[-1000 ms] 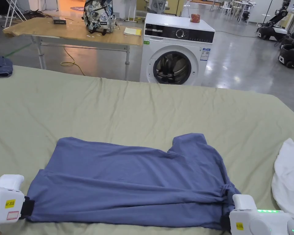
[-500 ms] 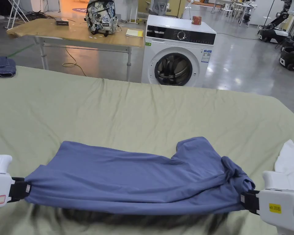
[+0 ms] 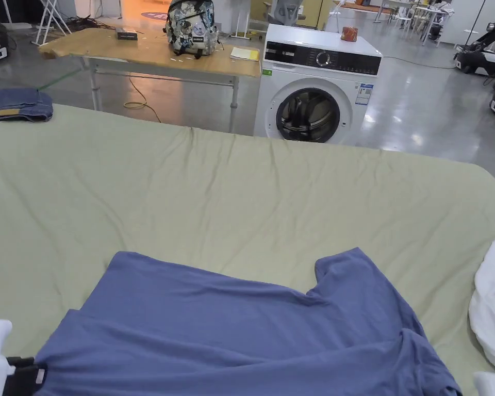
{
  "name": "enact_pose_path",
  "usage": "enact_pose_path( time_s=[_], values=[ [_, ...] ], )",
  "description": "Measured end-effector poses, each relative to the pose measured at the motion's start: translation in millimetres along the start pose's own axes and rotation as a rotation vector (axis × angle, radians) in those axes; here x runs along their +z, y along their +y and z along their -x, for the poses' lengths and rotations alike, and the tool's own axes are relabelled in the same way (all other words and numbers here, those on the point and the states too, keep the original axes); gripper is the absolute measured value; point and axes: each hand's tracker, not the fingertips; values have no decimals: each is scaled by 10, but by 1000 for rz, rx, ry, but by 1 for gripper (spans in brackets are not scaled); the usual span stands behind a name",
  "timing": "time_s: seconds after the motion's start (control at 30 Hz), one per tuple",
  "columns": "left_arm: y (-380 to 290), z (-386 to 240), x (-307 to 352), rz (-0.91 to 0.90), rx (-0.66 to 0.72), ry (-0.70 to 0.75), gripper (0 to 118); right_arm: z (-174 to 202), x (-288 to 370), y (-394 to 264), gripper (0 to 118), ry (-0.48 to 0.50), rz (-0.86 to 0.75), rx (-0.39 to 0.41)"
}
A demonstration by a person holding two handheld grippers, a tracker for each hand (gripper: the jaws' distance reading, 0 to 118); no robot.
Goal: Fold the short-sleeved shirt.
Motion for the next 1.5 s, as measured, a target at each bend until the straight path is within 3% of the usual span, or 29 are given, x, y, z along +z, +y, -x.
enact_pose_path(
  time_s=[0.1,0.27,0.33,0.37,0.43,0.47,0.57,0.6,0.83,0.93,1.0,1.1,1.13,1.2,1.3,1.5],
  values=[
    [-191,1,-225,56,-4,17,3,27,-268,-191,6,-78,59,64],
    [-233,62,-360,52,25,25,3,11,-514,-310,6,-86,53,47],
    [-209,81,-341,55,26,19,3,17,-487,-298,12,-91,44,54],
    [-202,87,-334,54,23,14,3,9,-446,-279,19,-90,39,58],
    [-166,90,-269,51,30,2,6,12,-352,-222,56,-142,41,53],
    [-137,88,-236,43,45,-4,11,-3,-291,-181,68,-167,40,42],
    [-30,31,-113,-28,45,15,50,-37,-46,-29,70,-131,-78,-7],
    [36,3,-78,-65,38,11,58,-14,30,45,70,-129,-108,-27],
    [449,-371,32,-285,-24,3,58,380,187,456,69,-103,-451,-41],
    [578,-592,49,-392,-91,52,58,614,178,588,60,-59,-575,-49],
    [611,-727,77,-477,-128,82,52,772,166,667,37,-65,-645,-33],
    [678,-832,41,-568,-173,114,14,991,150,770,7,-37,-721,-19],
    [696,-882,44,-582,-183,131,8,1069,145,807,2,-38,-727,-15],
    [711,-947,64,-632,-189,143,0,1182,142,853,0,-17,-761,-25],
    [814,-959,34,-632,-176,150,0,1289,122,913,0,-9,-781,-29],
    [1373,-591,-320,-439,-93,89,0,1323,19,1025,0,-8,-757,1]
  ],
)
